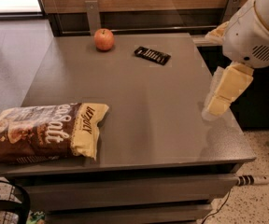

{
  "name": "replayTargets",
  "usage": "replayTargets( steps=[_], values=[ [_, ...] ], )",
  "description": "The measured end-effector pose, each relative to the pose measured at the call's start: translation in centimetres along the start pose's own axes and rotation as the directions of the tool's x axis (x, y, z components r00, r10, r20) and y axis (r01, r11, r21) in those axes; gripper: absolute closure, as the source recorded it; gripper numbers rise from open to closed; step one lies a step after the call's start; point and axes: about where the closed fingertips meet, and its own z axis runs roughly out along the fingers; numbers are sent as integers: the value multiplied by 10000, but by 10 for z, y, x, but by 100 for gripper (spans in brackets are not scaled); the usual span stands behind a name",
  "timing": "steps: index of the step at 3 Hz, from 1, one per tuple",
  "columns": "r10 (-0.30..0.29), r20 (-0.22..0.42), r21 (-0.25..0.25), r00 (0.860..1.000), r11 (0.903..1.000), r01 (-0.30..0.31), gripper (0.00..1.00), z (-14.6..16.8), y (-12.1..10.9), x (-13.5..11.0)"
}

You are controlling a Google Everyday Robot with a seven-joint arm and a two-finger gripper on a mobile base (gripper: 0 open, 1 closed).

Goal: Pick brown chip bag

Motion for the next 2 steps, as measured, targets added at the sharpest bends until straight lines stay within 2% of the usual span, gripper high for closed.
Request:
replayTargets(
  steps=[1, 2],
  values=[
    [-475, 1545, -1157, 9869, 9911, 658, 0, 59, -1, -48],
    [-657, 2138, -1758, 9747, 9789, 1045, 0, 87, 0, -75]
  ],
)
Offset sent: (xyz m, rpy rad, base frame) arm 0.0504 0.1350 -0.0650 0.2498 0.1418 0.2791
